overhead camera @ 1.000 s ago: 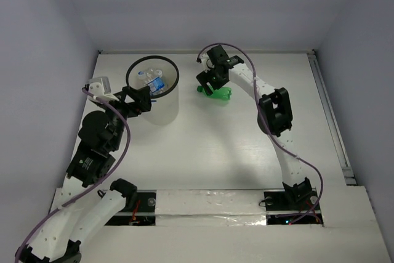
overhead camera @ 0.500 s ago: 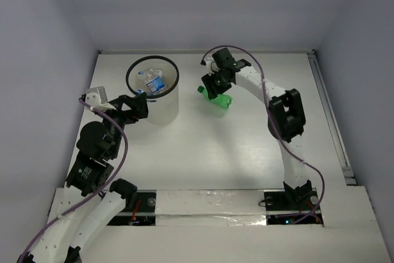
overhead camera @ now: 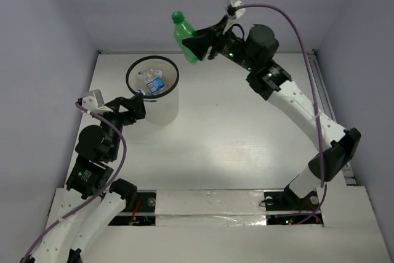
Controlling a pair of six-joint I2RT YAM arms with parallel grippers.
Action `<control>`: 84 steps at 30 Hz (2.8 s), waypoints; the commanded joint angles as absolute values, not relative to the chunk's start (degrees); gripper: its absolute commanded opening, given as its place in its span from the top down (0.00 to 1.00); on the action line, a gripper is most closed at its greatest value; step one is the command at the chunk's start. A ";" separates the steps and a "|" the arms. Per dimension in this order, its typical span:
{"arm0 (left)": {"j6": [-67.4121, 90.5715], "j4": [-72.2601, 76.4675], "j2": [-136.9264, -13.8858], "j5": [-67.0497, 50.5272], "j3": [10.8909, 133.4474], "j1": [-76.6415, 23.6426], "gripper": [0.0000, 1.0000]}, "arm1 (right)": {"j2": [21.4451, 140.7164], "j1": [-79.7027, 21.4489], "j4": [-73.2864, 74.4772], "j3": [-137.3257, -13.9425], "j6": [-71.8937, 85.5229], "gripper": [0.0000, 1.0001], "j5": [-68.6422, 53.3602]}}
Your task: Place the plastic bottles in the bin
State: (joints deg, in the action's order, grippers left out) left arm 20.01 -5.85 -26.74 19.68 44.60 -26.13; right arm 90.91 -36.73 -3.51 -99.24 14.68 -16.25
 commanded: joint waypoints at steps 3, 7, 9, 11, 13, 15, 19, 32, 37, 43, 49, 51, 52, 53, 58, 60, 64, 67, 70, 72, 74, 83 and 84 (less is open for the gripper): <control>20.04 -2.99 -25.84 20.21 44.21 -25.22 0.18 | 105.26 -42.27 -14.94 -107.37 21.62 0.65 -18.19; 19.78 -2.90 -25.40 20.74 44.12 -25.22 0.18 | 109.32 -42.80 -18.89 -108.90 23.55 0.65 -16.97; 19.69 -2.81 -25.14 20.83 44.12 -25.22 0.18 | 110.65 -42.80 -18.90 -109.33 23.12 0.65 -16.09; 19.69 -2.64 -25.05 20.48 44.12 -25.22 0.18 | 112.41 -42.80 -19.07 -109.78 22.77 0.64 -15.91; 19.78 -2.55 -25.05 20.04 44.12 -25.22 0.18 | 113.29 -42.80 -19.25 -109.51 22.24 0.64 -15.30; 19.78 -2.64 -25.14 19.95 44.03 -25.22 0.18 | 114.52 -43.33 -18.90 -109.25 21.45 0.63 -13.89; 19.78 -2.55 -25.14 19.69 43.95 -25.22 0.18 | 115.93 -43.86 -18.46 -108.28 19.87 0.59 -11.34; 19.69 -2.55 -25.58 19.69 43.86 -25.22 0.18 | 115.84 -46.58 -20.83 -101.60 15.03 0.36 -3.88; 19.69 -2.55 -25.84 19.78 43.94 -25.22 0.18 | 114.70 -47.20 -21.44 -100.11 14.68 0.30 -2.11; 19.69 -2.55 -26.02 19.95 43.86 -25.22 0.18 | 111.80 -47.20 -21.97 -98.35 13.80 0.22 -1.23; 19.60 -2.72 -25.93 20.74 43.77 -25.22 0.19 | 107.50 -47.72 -23.29 -95.63 13.27 0.21 -0.62; 19.60 -2.72 -25.75 20.92 43.77 -25.22 0.19 | 106.44 -47.72 -24.08 -94.84 13.10 0.21 -0.18; 19.51 -2.55 -25.58 20.92 43.68 -25.22 0.19 | 106.00 -47.72 -24.26 -94.14 13.18 0.22 -0.18; 19.51 -2.55 -25.49 20.92 43.68 -25.22 0.19 | 105.47 -47.72 -24.17 -94.04 13.01 0.24 0.96; 19.42 -2.55 -25.58 20.66 43.68 -25.22 0.19 | 105.73 -47.72 -20.66 -94.66 12.57 0.51 1.32; 19.51 -2.55 -25.49 20.74 43.68 -25.22 0.19 | 105.73 -47.72 -19.69 -94.40 12.31 0.67 1.49; 19.51 -2.64 -25.49 20.83 43.68 -25.22 0.19 | 102.76 -48.25 -21.86 -90.11 12.57 0.96 1.67; 19.34 -2.64 -25.22 20.74 43.77 -25.22 0.19 | 95.73 -48.87 -26.71 -83.60 13.18 1.00 1.23; 18.38 -1.94 -23.73 19.52 43.51 -25.22 0.18 | 86.36 -49.39 -28.91 -77.55 13.10 1.00 0.70; 18.02 -1.67 -22.15 19.16 43.33 -25.22 0.17 | 81.15 -49.39 -30.05 -73.76 13.01 1.00 1.14; 17.67 -1.32 -20.48 18.98 43.16 -25.22 0.16 | 72.83 -49.39 -30.32 -67.45 13.09 1.00 2.10; 16.61 -0.88 -18.72 21.27 42.54 -25.22 0.10 | 36.51 -49.39 -21.72 -43.96 16.69 0.68 20.89; 16.70 -0.97 -18.89 21.44 42.54 -25.22 0.10 | 33.08 -49.39 -19.62 -41.34 17.48 0.48 27.01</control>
